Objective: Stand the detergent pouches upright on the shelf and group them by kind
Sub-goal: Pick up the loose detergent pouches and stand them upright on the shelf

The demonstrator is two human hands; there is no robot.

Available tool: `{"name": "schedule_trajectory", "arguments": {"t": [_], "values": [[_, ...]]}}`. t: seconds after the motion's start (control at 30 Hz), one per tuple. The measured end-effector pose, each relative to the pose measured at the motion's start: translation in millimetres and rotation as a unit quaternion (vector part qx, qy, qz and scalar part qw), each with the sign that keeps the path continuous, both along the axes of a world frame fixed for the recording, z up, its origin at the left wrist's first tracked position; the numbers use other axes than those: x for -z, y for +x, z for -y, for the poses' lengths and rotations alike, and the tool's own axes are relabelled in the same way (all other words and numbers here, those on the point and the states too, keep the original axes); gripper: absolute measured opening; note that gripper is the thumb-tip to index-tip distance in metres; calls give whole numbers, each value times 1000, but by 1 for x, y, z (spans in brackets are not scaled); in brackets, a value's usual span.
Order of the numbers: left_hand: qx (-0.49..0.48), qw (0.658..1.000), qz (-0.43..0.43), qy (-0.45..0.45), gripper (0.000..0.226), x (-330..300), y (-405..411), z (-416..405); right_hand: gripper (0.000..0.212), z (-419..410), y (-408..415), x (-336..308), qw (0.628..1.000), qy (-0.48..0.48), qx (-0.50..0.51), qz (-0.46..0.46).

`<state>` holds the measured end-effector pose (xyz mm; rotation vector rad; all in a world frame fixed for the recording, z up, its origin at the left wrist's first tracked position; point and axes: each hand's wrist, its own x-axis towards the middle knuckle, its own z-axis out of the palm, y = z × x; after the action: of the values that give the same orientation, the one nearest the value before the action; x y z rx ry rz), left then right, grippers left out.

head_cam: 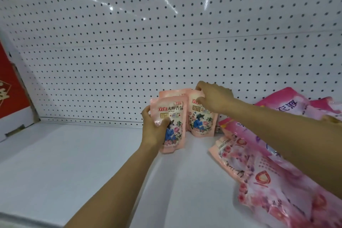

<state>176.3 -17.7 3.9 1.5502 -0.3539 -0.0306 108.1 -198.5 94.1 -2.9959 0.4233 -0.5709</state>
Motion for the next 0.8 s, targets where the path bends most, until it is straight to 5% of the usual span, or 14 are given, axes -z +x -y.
{"name": "schedule_trajectory", "arguments": {"t": [0.17,0.33,0.43,0.53,0.6,0.7,0.8], "values": [[-52,998,3,20,73,1,-8,-9,60,6,-44,-13,999,25,-36,5],[-86,987,103,85,90,-1,-28,-27,43,34,-115,-22,997,53,-36,-42],[-148,940,291,94,80,-14,-67,-26,42,52,-148,-19,996,42,18,-79],[17,925,365,107,48,-27,-109,2,41,67,-169,-14,990,7,76,-120],[151,912,306,226,16,-31,-132,32,40,73,-180,-12,986,-28,110,-121],[251,905,129,319,61,-25,-132,83,44,89,-186,-13,985,-58,144,-74],[224,925,-59,301,60,-28,-111,112,60,108,-182,-11,983,22,174,-55]]}}
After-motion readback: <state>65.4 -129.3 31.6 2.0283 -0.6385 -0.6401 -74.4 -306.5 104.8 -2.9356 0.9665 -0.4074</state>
